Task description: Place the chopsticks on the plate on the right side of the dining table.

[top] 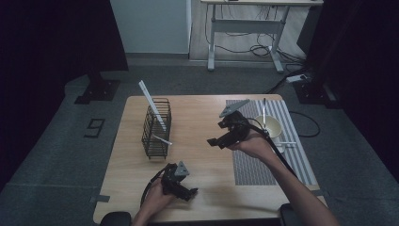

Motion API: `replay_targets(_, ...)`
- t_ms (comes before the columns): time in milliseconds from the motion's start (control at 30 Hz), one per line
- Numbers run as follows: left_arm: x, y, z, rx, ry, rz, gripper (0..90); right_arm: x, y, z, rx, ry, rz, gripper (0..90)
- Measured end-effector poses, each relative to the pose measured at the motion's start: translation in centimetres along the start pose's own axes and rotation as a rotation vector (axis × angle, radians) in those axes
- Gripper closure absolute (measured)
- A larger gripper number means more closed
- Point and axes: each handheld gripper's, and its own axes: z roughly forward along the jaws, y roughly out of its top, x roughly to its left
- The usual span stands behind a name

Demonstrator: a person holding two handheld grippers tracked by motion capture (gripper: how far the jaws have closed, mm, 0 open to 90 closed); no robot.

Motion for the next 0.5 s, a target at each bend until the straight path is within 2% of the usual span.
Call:
replay_targets(267, 0.0, 0.0, 0.0, -0.002, 0.001, -0.001, 0.0, 1.4, 2.0, 2.2, 0.000, 0.063, -0.036, 15.2)
replay_targets(500, 0.0, 0.0, 0.0, -0.004, 0.001, -0.002, 0.0, 2.8, 3.6, 3.9, 0.017, 0.092, -0.070, 16.4)
